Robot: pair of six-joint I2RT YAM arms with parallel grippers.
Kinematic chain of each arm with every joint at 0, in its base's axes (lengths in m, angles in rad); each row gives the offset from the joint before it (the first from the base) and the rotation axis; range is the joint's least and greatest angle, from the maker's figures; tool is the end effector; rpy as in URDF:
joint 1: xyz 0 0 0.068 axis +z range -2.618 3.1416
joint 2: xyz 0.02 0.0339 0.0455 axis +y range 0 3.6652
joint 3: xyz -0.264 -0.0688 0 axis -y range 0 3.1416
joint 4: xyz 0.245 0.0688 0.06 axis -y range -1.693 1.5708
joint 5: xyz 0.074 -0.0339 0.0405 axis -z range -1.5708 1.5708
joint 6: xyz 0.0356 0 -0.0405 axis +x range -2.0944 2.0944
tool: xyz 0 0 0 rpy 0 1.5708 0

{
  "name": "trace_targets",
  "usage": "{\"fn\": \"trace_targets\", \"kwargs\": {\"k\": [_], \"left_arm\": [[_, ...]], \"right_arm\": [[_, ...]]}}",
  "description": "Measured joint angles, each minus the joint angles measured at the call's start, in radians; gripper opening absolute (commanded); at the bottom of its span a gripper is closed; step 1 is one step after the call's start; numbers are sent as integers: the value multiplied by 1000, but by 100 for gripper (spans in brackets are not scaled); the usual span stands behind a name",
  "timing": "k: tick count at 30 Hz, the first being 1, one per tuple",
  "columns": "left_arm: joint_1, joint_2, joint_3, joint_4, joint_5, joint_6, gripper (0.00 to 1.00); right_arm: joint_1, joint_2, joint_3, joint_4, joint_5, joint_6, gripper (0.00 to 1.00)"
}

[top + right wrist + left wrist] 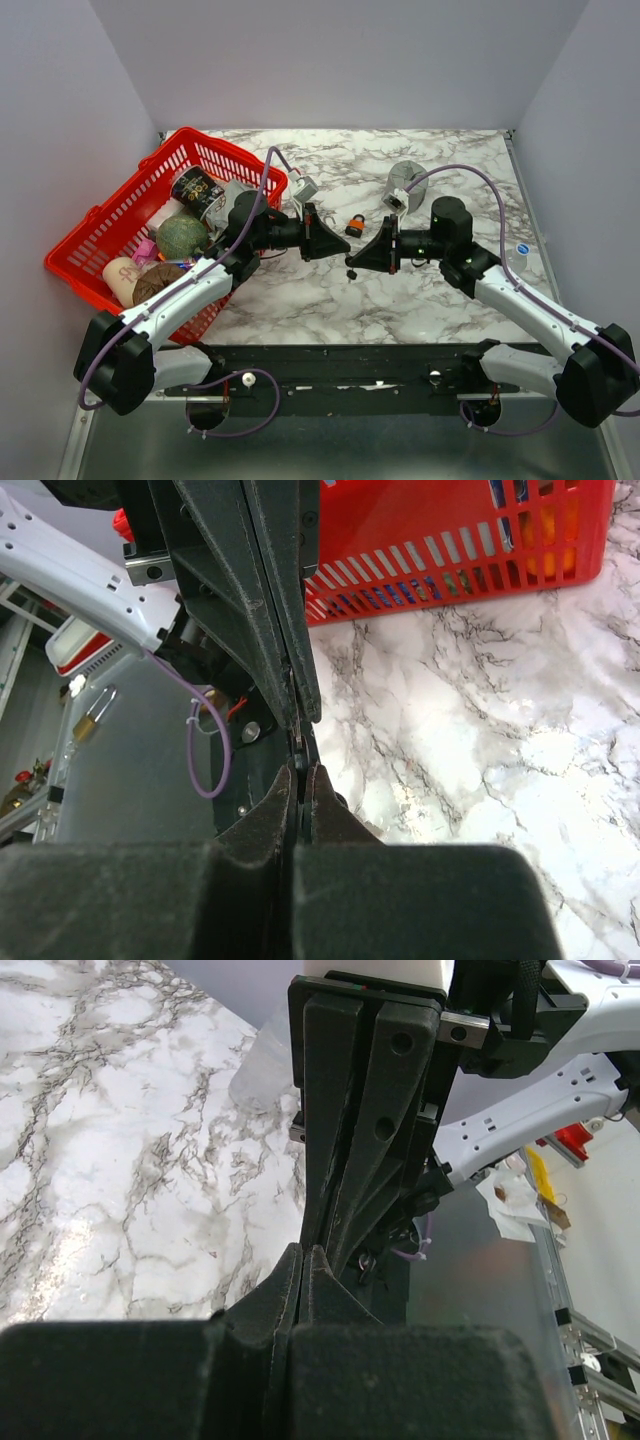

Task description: Unlock with the key

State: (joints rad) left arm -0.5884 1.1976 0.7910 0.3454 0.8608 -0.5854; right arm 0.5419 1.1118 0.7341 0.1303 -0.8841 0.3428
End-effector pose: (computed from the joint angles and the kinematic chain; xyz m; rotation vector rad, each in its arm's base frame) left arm 0.2092 -0.1721 0.3116 0.7430 1.7135 -1.5486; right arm 0.1970 0.1507 0.2919 -0.8580 1.7640 1.4009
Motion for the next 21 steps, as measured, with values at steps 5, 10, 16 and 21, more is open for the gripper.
{"fn": "trace_targets", "kwargs": {"k": [5,10,16,21], "left_arm": [[-1,-1,1,-21,-19,20,66],[-8,-1,24,-118,-109,81,99],[-47,-42,41,-251,-321,188,96],[-182,-27,134,-355,-520,278,99]], "right_arm": [[2,-16,0,-24,45,-5,1],[-1,-80,4,-156,202,-44,1],[-129,-101,6,-253,297,-56,1],[-294,-74,5,-285,325,-18,1]]}}
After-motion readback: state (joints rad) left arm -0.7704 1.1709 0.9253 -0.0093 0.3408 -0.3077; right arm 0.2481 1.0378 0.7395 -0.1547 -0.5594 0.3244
